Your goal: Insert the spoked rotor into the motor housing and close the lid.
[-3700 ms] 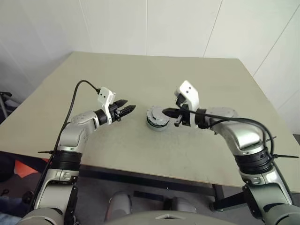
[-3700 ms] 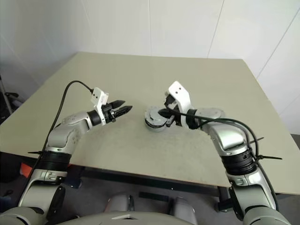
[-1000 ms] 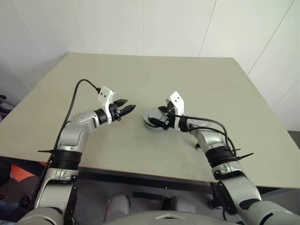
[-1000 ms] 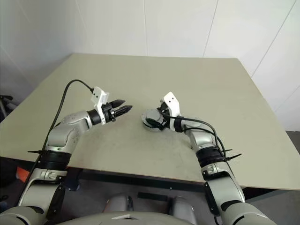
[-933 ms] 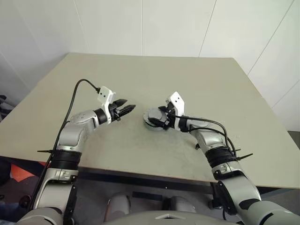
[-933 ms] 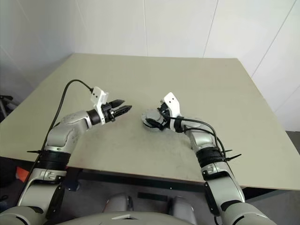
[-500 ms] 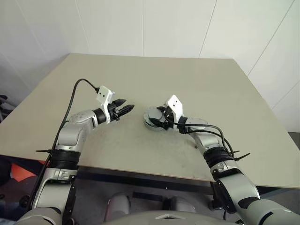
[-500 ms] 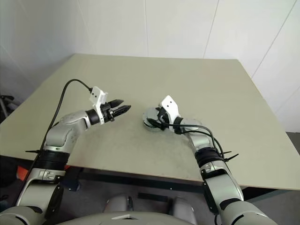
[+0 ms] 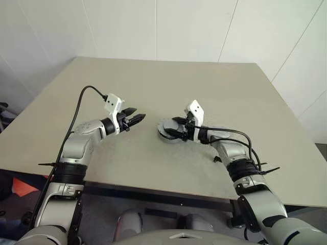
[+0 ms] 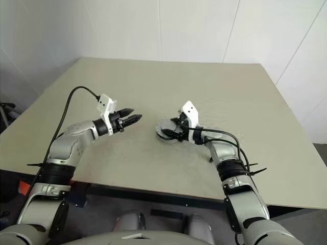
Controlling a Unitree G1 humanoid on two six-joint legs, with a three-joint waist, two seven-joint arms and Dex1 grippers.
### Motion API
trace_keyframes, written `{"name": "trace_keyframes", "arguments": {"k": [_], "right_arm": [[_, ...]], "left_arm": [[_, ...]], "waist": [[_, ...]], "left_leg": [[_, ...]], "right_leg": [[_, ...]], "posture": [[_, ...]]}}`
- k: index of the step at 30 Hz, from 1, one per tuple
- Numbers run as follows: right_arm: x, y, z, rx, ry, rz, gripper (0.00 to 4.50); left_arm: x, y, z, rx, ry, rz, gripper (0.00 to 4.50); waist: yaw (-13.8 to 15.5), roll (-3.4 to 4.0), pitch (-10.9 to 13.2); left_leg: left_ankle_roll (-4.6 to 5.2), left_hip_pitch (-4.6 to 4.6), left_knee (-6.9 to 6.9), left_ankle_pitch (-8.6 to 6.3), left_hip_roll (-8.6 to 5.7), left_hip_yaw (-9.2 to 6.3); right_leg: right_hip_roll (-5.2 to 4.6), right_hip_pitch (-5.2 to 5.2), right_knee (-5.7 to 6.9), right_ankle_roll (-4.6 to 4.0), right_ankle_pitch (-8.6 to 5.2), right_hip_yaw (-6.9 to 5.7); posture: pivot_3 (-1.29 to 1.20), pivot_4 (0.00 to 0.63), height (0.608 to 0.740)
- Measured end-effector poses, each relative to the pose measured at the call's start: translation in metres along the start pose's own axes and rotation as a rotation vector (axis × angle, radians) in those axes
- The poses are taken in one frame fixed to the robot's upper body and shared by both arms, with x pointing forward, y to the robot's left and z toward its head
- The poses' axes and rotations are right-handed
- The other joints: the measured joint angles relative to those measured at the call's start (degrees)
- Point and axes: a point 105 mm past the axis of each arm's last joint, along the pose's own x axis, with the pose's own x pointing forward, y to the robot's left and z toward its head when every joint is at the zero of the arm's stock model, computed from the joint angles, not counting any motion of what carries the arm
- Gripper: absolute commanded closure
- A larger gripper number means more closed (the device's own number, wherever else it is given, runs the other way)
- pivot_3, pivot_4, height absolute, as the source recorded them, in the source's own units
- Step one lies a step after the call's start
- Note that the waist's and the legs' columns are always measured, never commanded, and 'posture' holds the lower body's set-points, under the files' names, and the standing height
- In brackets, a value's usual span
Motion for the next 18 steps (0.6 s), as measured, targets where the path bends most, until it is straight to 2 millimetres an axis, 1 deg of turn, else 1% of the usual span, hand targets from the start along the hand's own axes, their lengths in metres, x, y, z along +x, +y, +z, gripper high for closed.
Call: {"name": "trace_keyframes", "arguments": {"k": [5,10,18], "right_arm": [[-0.0004,0.0005,0.0020,0.017,0.001,-0.003,1.39],[-0.0004,0.0048,-0.0035,-0.078,0.035,0.010,1.39],[-0.0038,0.0070,-0.0069,-0.108,0.046,0.033,1.39]], "left_arm": [[0.0006,0.0010,-0.0015,-0.006,0.004,0.002,1.68],[0.0006,0.0011,-0.0018,-0.007,0.004,0.003,1.68],[0.0006,0.0018,-0.0018,-0.007,0.004,0.010,1.68]], "waist": [[0.01,0.00,0.00],[0.04,0.00,0.00],[0.03,0.00,0.00]], "left_leg": [[0.00,-0.26,-0.03,0.00,-0.01,0.01],[-0.01,-0.24,-0.03,0.00,-0.01,0.01],[0.00,-0.22,-0.03,0.00,-0.01,0.01]], "right_leg": [[0.00,-0.26,0.01,-0.12,0.04,0.00],[0.00,-0.24,0.00,0.04,-0.05,0.00],[0.00,-0.21,0.00,0.04,-0.05,0.00]], "posture": [[0.00,0.000,0.740],[0.00,0.000,0.740],[0.00,0.000,0.740]]}}
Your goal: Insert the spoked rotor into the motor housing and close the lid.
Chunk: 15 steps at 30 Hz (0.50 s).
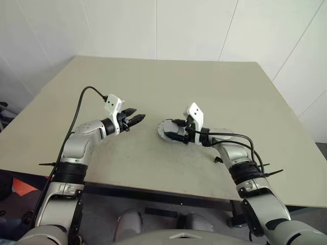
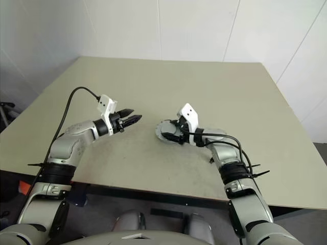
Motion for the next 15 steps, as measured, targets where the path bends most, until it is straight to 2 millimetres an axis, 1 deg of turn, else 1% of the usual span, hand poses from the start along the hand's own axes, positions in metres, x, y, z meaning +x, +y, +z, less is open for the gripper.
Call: {"name": "trace_keyframes", "arguments": {"k": [4,8,15], "right_arm": [[0.0039,-0.0028,-0.0002,-0.004,0.000,-0.023,1.39],[0.0077,-0.0037,-0.0012,0.004,-0.008,-0.041,1.39],[0.0101,-0.0070,-0.0018,0.005,-0.013,-0.060,1.39]], "left_arm": [[0.0000,0.0002,0.0000,0.000,0.000,0.002,1.68],[0.0000,0.0002,-0.0001,0.000,0.000,0.002,1.68],[0.0001,0.0001,-0.0002,0.000,0.001,0.002,1.68]], "waist": [[-0.06,0.00,0.00],[-0.14,-0.02,0.01],[-0.26,-0.03,0.02]], "left_leg": [[-0.01,0.09,0.01,0.00,0.00,0.00],[-0.02,0.51,0.00,0.00,0.00,0.01],[-0.03,0.53,0.02,0.01,-0.02,0.01]], "right_leg": [[0.00,0.06,0.00,0.01,0.00,0.00],[0.00,0.40,-0.02,0.03,-0.02,0.01],[0.00,0.43,-0.09,0.04,-0.02,0.04]], "posture": [[0.00,0.000,0.740],[0.00,0.000,0.740],[0.00,0.000,0.740]]}}
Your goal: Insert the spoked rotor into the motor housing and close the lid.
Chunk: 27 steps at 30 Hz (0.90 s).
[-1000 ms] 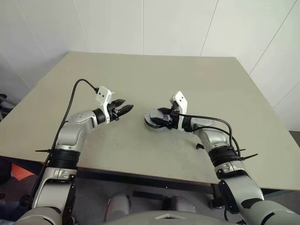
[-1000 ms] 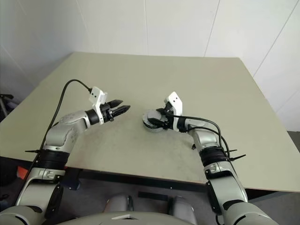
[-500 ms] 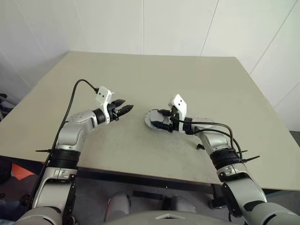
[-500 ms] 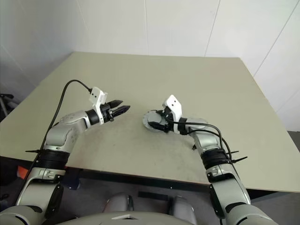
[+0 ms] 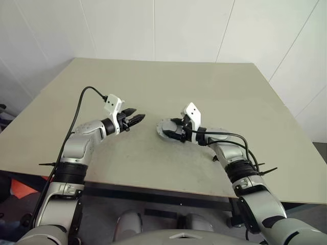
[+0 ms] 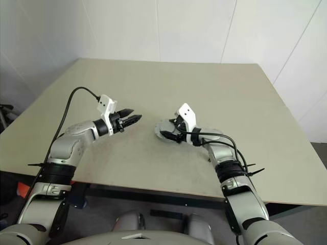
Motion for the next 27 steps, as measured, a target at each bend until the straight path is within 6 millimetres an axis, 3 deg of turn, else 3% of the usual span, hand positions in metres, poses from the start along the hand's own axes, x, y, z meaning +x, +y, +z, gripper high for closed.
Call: {"name": "trace_keyframes", "arguments": {"k": [8,15,27], "right_arm": [[0.000,-0.010,0.007,0.055,-0.069,-0.067,1.39],[-0.001,-0.011,0.013,0.043,-0.105,-0.071,1.39],[-0.006,-0.011,0.011,0.027,-0.085,-0.037,1.39]], "left_arm": [[0.000,0.000,-0.001,-0.002,0.002,0.001,1.68],[0.000,0.001,-0.002,-0.002,0.006,0.011,1.68],[0.000,0.002,-0.004,0.003,0.014,0.017,1.68]], "waist": [[-0.36,-0.01,0.06],[-0.55,-0.02,0.06],[-0.48,-0.02,0.06]], "left_leg": [[0.01,-0.19,-0.02,-0.01,-0.01,0.00],[0.06,-1.13,-0.22,-0.02,-0.04,0.01],[0.04,-1.07,-0.16,-0.01,-0.04,0.01]], "right_leg": [[0.00,-0.15,0.00,-0.01,0.00,0.02],[0.02,-1.12,0.12,-0.51,0.17,0.05],[0.01,-1.04,0.14,-0.50,0.15,0.05]], "posture": [[0.00,0.000,0.740],[0.00,0.000,0.740],[0.00,0.000,0.740]]}}
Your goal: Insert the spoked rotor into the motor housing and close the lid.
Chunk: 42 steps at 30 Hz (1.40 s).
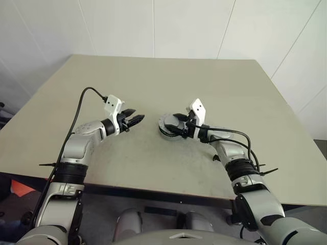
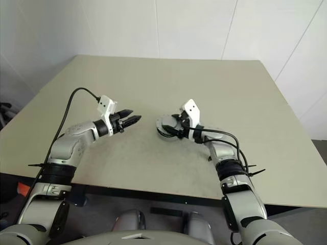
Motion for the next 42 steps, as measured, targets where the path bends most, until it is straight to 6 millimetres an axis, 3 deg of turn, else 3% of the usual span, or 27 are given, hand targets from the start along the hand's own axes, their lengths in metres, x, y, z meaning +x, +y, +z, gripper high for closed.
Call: {"name": "trace_keyframes", "arguments": {"k": [23,42], "right_arm": [[-0.0081,0.0031,-0.0058,-0.054,0.043,0.027,1.39],[-0.0063,0.0031,-0.0088,-0.165,0.132,0.063,1.39]], "left_arm": [[0.0000,0.0000,-0.0001,0.001,0.000,0.000,1.68],[-0.0001,-0.0004,-0.0019,-0.004,0.002,0.001,1.68]], "waist": [[0.79,0.00,0.00],[0.80,-0.01,-0.01]], "left_leg": [[0.03,0.09,0.07,-0.02,0.01,0.00],[0.03,1.10,0.05,-0.04,-0.01,-0.01]], "right_leg": [[0.00,0.11,0.02,0.00,0.00,0.00],[-0.01,1.09,-0.04,0.48,-0.28,0.02]], "posture": [[0.00,0.000,0.740],[0.00,0.000,0.740]]}}
